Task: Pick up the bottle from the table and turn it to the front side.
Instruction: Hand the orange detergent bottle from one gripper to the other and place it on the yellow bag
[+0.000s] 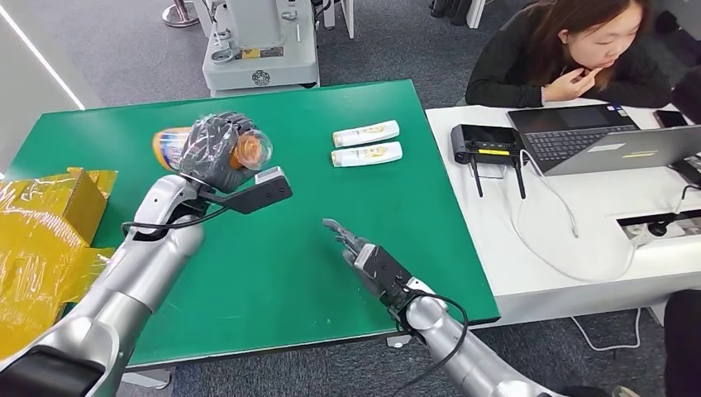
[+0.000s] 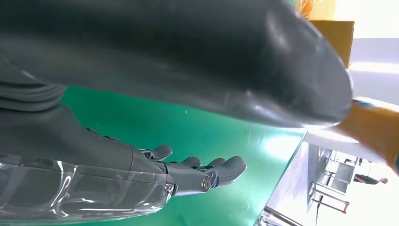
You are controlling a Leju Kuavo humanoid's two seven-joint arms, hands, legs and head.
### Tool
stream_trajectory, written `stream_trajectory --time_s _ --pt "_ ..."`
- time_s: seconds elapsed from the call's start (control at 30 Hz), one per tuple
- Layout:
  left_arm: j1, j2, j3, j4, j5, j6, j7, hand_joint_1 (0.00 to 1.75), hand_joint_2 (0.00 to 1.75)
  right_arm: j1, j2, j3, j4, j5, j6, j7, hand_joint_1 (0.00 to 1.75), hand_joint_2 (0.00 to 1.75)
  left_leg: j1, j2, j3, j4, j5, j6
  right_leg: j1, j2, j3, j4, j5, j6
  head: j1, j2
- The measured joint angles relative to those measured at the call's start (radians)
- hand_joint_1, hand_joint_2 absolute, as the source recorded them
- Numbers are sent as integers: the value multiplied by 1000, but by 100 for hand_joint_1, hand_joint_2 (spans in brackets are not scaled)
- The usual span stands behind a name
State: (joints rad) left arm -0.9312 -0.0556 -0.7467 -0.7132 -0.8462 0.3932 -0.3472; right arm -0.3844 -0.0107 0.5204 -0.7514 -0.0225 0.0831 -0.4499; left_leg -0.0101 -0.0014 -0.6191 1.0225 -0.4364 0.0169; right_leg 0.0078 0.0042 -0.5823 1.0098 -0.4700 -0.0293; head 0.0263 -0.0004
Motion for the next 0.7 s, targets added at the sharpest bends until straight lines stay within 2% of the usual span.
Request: stream_trajectory --time_s 0.1,0.23,0.43,0.7 --pt "-35 36 -32 19 -208 14 99 175 175 31 0 -22 -31 7 -4 2 0 0 0 0 0 0 0 0 0 0 0 0 0 0 0 0" --pt "-71 96 -38 41 -328 3 135 175 175 83 0 -63 -80 14 -5 2 0 0 0 0 0 0 0 0 0 1 0 0 0 0 0 0" --pt "-99 181 -38 61 -355 3 128 175 175 149 0 -119 -149 14 -12 2 0 0 0 0 0 0 0 0 0 1 0 0 0 0 0 0" --pt "-102 206 -38 65 -358 3 127 175 175 165 0 -139 -181 15 -11 2 0 0 0 0 -1 0 0 0 0 0 0 0 0 0 0 0"
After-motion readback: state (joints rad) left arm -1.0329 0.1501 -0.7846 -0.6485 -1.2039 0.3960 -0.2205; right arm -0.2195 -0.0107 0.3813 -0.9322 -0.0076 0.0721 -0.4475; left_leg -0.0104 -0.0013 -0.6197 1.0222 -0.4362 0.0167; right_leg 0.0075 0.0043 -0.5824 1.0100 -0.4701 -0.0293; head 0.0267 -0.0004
